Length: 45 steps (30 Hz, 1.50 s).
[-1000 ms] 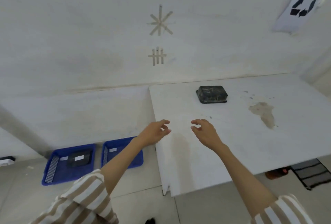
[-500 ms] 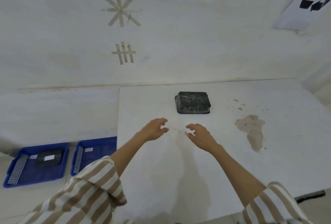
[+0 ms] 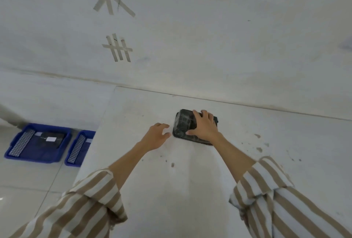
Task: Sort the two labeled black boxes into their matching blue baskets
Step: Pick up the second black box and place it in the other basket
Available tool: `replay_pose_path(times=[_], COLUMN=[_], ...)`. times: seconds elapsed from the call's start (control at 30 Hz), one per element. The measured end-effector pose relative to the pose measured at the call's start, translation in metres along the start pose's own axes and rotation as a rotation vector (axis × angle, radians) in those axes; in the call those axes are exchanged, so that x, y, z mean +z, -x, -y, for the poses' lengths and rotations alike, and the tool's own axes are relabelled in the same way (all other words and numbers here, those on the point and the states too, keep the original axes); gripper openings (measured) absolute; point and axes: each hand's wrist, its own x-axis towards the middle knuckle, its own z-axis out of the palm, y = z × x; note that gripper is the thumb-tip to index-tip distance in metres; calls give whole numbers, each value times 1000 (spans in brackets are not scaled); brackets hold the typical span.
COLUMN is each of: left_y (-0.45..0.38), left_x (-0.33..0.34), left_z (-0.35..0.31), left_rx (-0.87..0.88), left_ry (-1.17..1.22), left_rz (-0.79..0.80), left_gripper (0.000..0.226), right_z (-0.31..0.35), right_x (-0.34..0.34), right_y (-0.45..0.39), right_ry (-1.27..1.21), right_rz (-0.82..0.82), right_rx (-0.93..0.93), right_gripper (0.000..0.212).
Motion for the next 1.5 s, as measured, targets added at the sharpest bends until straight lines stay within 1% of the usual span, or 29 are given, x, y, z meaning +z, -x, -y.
replay_pose_path(times=[0.07,0.13,0.2,0.27,0.37,0.43,0.53,0.6,0.67,0.73,0.8,0.83,0.87,0.93,0.97,1.0,1.07,1.13,1.2,1.27,1.33,1.4,1.5], left_y=[-7,-9,-11,-12,-14,-15,-17,-18,-18,-16,-14,-12,-10,-7,-5,-3,0,5,17,27,31,34,37], left_x=[9,17,22,26,30,33,38,40,40,40,39,38,37,34,32,31,25,14,-1,-14,-21,-28,-41], left_z=[-4,-6,-6,-6,-15,-27,-44,-51,-54,-53,-52,-51,-50,-49,-48,-49,-51,-55,-58,-63,-66,-67,-53], left_rx=[-45,-92,-120,-127,-109,-75,-11,-6,-23,-33,-27,-21,-9,20,38,58,84,90,37,-28,-70,-120,-174], left_ry=[34,73,105,121,170,207,247,253,261,272,282,288,297,296,288,283,298,368,568,790,908,995,973], left_rz=[-67,-102,-119,-131,-154,-186,-198,-182,-181,-188,-184,-173,-156,-97,-66,-45,-15,25,74,106,131,184,289], left_gripper=[44,42,41,40,40,41,42,44,45,46,48,48,48,49,49,49,46,42,42,40,34,32,48], right_z=[-14,-29,-44,-57,-69,-70,-67,-65,-63,-64,-67,-69,-71,-73,-73,-71,-66,-53,-27,0,17,27,44], right_x=[-6,-12,-18,-22,-17,-10,1,9,16,21,21,20,19,11,7,0,-11,-20,-20,-13,1,18,40], right_y=[-14,-23,-32,-40,-45,-43,-35,-28,-21,-12,0,7,15,28,33,39,46,53,64,75,80,83,91], right_ry=[14,-85,-264,-403,-511,-553,-693,-810,-966,-1266,-1557,-1642,-1666,-1611,-1573,-1535,-1437,-1289,-1139,-1000,-895,-804,-620], right_rz=[38,105,135,111,107,113,35,-34,-102,-114,-50,-3,36,33,-16,-78,-240,-362,-426,-461,-481,-457,-399], right_rx=[47,133,231,316,403,422,450,488,548,589,559,527,496,422,391,366,325,231,105,10,-62,-113,-152], right_gripper=[107,114,111,104,102,102,97,91,84,77,70,72,73,58,50,48,53,60,61,61,63,70,78])
